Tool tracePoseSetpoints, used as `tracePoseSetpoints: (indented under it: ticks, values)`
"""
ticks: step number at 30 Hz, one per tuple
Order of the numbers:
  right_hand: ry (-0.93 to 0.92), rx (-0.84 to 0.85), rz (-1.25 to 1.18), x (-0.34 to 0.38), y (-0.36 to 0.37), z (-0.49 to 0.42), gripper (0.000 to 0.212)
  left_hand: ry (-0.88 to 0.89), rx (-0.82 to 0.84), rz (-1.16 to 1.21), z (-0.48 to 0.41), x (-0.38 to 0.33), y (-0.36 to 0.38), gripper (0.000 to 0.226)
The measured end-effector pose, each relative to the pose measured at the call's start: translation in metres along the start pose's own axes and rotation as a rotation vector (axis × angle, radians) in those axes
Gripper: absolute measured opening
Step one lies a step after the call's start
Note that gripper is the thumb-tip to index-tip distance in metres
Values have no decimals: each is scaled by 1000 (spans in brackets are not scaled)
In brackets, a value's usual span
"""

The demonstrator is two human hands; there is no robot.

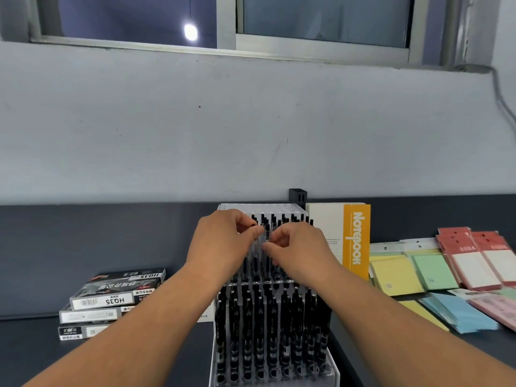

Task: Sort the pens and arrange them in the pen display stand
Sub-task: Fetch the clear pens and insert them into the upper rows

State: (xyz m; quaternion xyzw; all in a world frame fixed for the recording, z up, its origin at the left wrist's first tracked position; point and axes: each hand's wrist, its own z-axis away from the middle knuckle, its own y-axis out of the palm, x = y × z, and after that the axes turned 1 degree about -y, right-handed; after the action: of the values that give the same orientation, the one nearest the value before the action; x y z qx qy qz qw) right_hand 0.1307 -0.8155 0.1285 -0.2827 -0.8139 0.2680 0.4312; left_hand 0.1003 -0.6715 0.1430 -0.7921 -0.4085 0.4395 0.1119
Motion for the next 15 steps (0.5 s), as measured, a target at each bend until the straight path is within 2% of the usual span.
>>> tracePoseSetpoints:
  ticks: [15]
  values:
    - [-4,-15,-13,-1,-1,0,18,-10,71,-144,-11,-11,-7,15]
